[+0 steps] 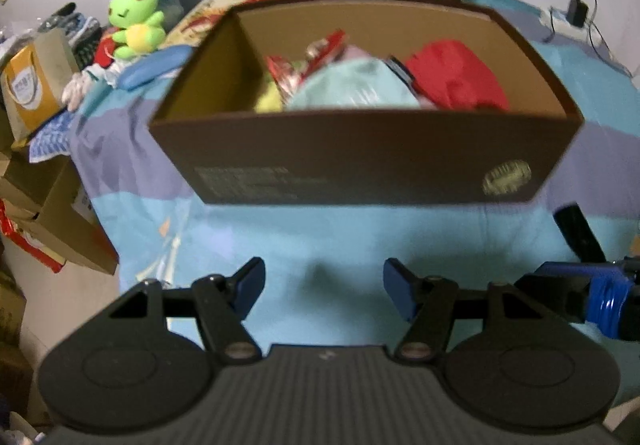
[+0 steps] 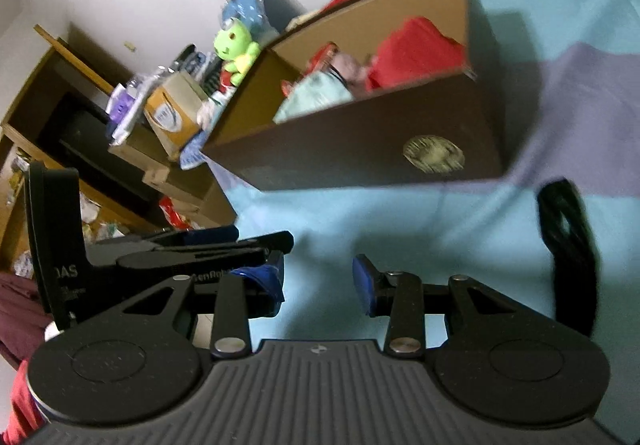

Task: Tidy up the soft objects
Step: 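Reach the right gripper to the black cloth on the bed and grasp it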

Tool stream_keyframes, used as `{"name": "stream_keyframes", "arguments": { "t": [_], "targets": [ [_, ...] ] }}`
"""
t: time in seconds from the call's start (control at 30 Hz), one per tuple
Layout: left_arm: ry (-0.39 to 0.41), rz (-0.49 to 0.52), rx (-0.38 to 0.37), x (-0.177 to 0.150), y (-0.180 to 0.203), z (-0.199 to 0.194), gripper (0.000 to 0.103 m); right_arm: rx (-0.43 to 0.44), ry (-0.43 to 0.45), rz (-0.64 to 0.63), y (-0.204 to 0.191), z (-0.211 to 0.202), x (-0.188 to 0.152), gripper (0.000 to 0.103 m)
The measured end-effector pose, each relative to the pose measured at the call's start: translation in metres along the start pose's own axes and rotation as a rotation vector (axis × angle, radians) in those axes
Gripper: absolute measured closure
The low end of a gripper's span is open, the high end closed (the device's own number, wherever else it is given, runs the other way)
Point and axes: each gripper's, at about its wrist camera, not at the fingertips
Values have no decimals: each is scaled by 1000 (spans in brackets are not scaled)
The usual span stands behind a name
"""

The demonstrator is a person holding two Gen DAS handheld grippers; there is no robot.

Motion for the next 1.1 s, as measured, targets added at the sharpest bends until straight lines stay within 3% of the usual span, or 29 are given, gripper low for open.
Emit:
{"name": "stream_keyframes", "arguments": {
  "t": [0.47,0.9,1.1],
  "targets": [
    [-90,125,-94,-9,76,33,36,-98,-6,117,65,-30,-31,81],
    [-147,242,-157,-12,138,59,35,-172,54,239,115,-48,-50,81],
    [-154,240,-213,-9,147,67,35,-165,105,313,136,-50,-48,81]
  ]
}}
Point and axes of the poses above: each gripper's, at about its wrist camera, not at the fingertips, and z roughly the way its jaws point, y to its right, x to its top, and after that the axes turned 15 degrees about -x, right-handed
